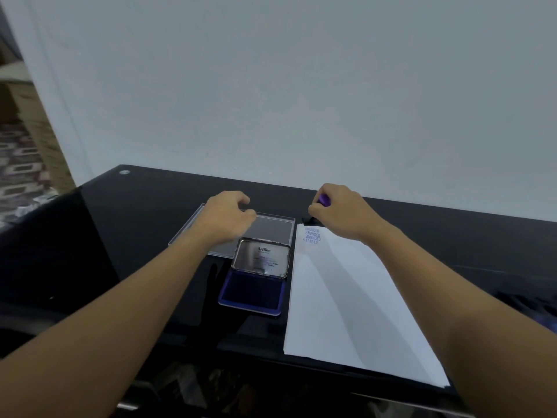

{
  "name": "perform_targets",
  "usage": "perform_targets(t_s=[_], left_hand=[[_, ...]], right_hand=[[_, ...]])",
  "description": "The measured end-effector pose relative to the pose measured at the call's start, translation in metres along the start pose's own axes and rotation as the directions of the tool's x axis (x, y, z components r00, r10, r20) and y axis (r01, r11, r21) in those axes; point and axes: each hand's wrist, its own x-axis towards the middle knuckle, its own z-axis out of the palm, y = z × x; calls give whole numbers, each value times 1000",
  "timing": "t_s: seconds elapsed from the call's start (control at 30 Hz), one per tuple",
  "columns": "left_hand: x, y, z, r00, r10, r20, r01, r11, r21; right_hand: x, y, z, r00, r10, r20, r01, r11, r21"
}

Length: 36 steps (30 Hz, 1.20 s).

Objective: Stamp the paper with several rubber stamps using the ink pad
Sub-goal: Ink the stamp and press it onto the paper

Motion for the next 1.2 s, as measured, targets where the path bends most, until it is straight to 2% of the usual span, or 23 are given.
perform_targets(t_s=[0.33,0.47,0.63,0.8,1.2], left_hand=[[-51,-49,-1,1000,-24,-13,24,1000,6],[-64,-70,5,999,36,-32,-34,997,65],[-72,-87,12,998,64,-8,-63,989,133],[-78,-95,21,999,33,-10,-30,972,232],[-85,-108,30,999,38,-22,-30,954,299]], right_hand=[[-32,-38,40,982,-121,145,123,992,-10],[-41,-49,52,971,-162,178,163,987,9],[-47,-57,63,962,-176,209,175,984,19],[-49,-64,75,950,-189,247,193,981,8],[-46,-69,93,912,-217,348,257,964,-73]])
